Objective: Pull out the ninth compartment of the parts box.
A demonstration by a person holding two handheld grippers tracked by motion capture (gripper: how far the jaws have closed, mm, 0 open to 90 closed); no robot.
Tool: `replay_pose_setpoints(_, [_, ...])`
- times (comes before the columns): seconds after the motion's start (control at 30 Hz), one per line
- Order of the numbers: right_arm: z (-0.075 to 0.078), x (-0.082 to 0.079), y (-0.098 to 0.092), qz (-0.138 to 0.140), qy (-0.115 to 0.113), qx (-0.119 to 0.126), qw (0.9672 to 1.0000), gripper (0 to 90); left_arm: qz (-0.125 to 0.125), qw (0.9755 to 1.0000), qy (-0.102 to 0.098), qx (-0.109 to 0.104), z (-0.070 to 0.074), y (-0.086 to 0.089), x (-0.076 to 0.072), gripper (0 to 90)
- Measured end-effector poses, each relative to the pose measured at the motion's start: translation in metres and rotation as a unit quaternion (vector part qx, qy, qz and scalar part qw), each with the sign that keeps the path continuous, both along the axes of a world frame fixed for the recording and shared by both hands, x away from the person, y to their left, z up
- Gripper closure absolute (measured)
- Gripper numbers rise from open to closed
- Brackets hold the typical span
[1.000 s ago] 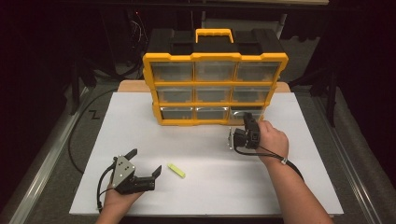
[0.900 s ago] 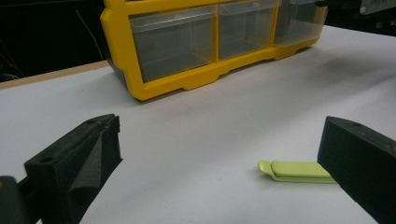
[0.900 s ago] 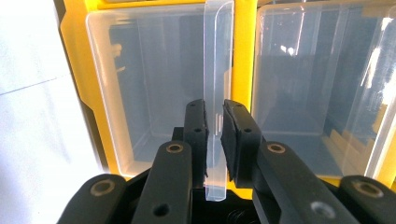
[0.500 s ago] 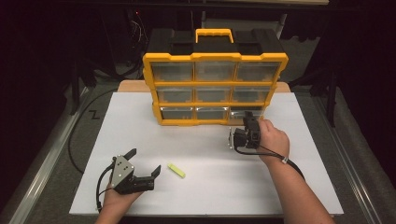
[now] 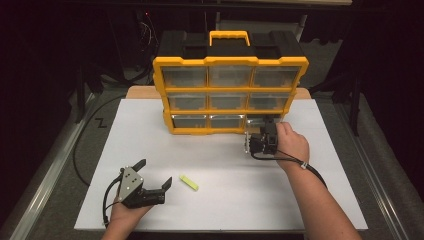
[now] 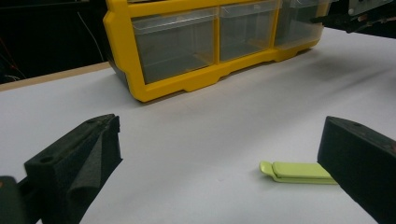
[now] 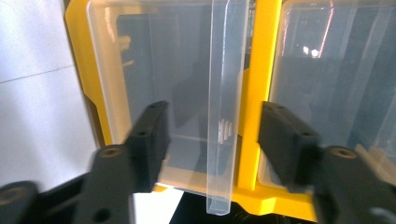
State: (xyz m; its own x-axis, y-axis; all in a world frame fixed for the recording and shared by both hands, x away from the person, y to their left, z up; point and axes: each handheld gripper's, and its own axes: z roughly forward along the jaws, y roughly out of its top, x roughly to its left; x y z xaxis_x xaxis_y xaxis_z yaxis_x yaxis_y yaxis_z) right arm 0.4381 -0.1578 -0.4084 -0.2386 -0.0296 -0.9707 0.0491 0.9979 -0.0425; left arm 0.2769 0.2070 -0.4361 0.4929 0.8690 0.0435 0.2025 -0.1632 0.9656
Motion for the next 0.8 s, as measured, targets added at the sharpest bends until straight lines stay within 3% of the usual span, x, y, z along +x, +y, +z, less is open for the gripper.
replay_pose_setpoints(0.3, [0.002, -0.002, 0.001, 0.002, -0.009, -0.009, 0.9999, 77.8, 0.000, 1.0000, 0.000, 0.000, 0.000, 0.000, 0.000, 0.3])
replay_pose_setpoints(0.8, [0.001, -0.017, 0.000, 0.005, -0.014, -0.011, 0.9998, 78.2, 0.003, 1.0000, 0.000, -0.003, 0.000, 0.000, 0.000, 0.3])
